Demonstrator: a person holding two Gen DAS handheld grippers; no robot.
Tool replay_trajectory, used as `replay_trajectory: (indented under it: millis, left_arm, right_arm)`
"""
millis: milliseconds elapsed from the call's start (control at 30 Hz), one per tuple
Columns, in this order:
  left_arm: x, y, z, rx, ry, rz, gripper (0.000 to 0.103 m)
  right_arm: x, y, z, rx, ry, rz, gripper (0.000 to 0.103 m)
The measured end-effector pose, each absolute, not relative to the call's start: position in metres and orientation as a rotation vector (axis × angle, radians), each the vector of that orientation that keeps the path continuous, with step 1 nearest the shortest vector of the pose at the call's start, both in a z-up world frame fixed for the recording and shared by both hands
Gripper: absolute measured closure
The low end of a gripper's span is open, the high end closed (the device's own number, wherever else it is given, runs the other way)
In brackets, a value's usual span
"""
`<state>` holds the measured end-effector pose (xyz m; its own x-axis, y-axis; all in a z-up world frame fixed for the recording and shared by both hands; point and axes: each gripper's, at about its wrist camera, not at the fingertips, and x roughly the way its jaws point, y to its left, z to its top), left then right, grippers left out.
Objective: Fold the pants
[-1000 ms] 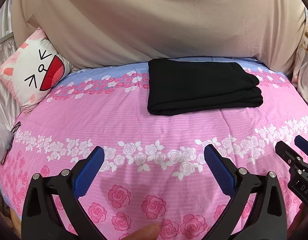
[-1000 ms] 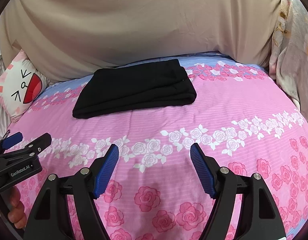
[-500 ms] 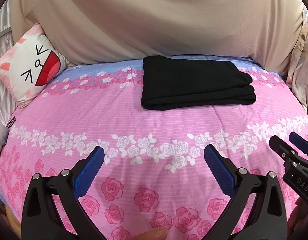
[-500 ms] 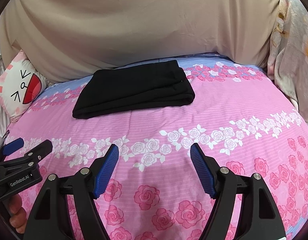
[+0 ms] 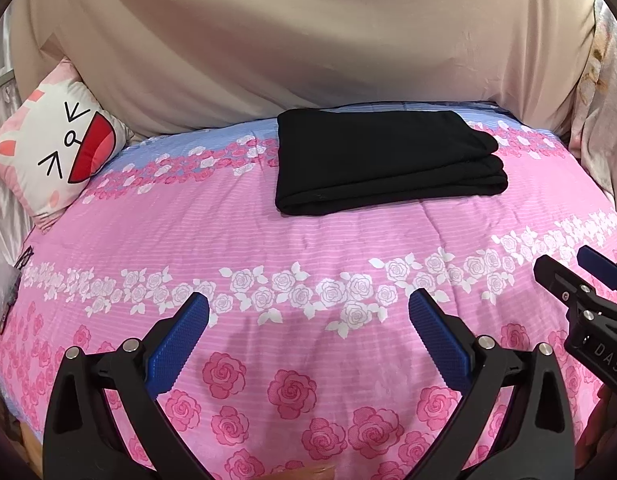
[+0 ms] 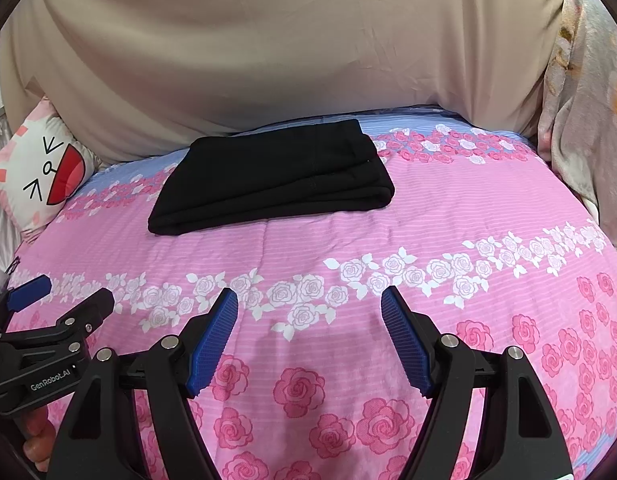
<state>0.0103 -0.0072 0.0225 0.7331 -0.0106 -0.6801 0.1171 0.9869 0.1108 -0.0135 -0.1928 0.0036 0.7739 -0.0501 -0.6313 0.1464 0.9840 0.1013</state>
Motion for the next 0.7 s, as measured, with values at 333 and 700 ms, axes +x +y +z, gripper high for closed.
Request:
replay_trajectory:
  millis: [333,700]
  left_arm:
    - [0.0110,-0.0069,0.0212,0.157,0.745,-0.068,0.005]
    - [0.0163,-0.0044,0.0163,0.140,0.773,-0.080,0.005]
  right_arm:
    - [-0.0126,-0.1904,0.0035,0.151,0.681,-0.110,0.031]
    - [-0.0116,-0.1900,0.0015,0.152,0.688,-0.112,0.031]
